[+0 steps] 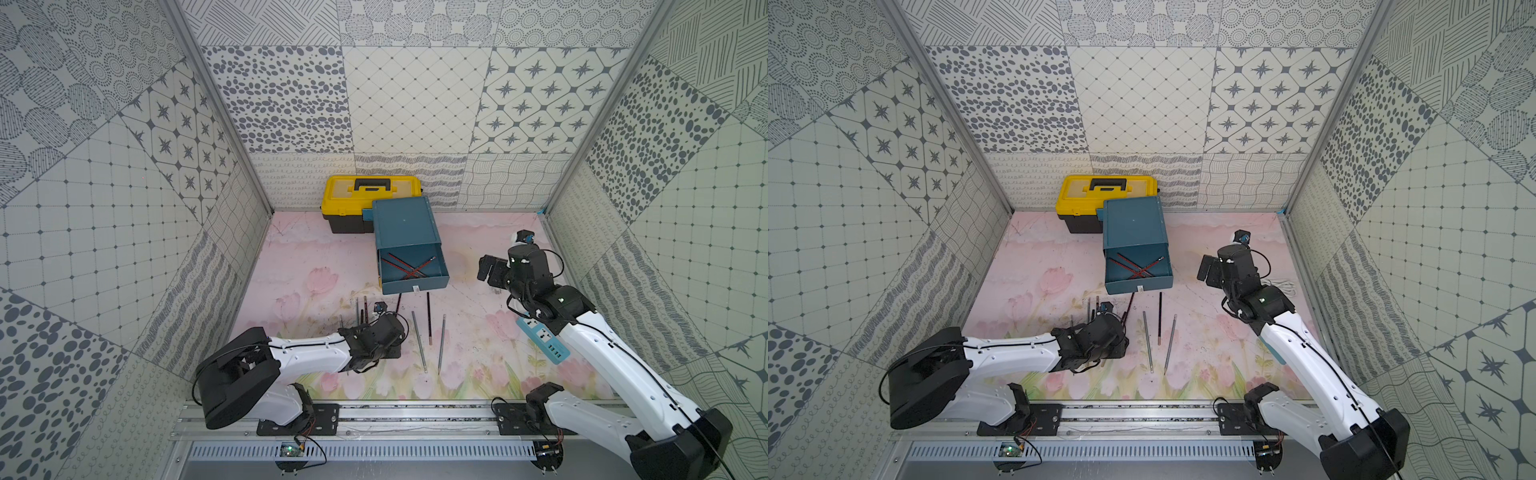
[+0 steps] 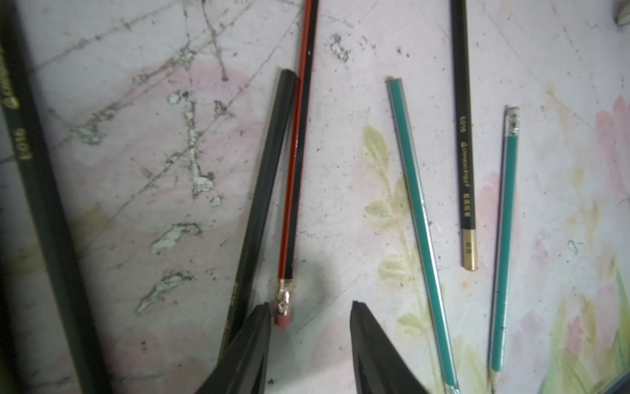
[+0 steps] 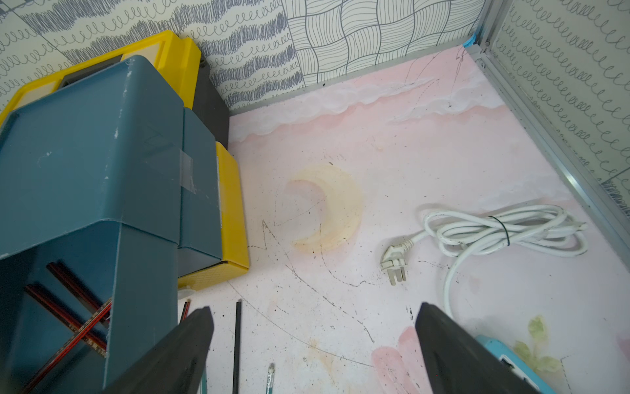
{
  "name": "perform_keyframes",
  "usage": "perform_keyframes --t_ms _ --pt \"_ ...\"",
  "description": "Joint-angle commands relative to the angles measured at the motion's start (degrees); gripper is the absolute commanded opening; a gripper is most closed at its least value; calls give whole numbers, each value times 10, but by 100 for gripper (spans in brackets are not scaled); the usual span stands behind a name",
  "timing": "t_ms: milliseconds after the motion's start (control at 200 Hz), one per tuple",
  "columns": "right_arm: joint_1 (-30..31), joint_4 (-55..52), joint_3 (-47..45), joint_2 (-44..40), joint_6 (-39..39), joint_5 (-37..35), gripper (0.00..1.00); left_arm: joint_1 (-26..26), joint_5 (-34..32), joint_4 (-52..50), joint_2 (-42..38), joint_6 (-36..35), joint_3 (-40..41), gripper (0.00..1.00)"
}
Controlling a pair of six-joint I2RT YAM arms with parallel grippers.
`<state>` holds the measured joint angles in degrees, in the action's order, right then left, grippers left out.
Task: Please place the pencils in the drawer according to their color
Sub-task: Pick up the pencil from the center of the board.
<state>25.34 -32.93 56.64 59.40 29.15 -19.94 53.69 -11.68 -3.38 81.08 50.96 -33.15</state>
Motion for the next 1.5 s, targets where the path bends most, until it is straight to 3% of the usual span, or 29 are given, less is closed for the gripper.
perform_keyframes --t_ms 0,395,620,876,1176,1366,1496 --pt "-3 19 2 -2 -1 1 99 -3 -47 -46 17 -50 -27 43" --pt "-3 21 2 -5 -1 0 99 0 -92 -67 77 -89 -63 29" --pt "-3 21 1 -10 -1 -4 99 11 -118 -143 92 -87 -86 17" --pt "-2 21 2 -14 -1 -4 99 34 -87 -212 72 -87 -86 8" --pt "-3 21 8 -14 -1 -4 99 70 -18 -271 73 -74 -88 8" --pt "-3 21 13 -13 -3 -8 99 72 -12 -334 62 -82 -107 19" --pt "-3 23 13 -6 -1 -7 99 72 -19 -348 86 -91 -130 21"
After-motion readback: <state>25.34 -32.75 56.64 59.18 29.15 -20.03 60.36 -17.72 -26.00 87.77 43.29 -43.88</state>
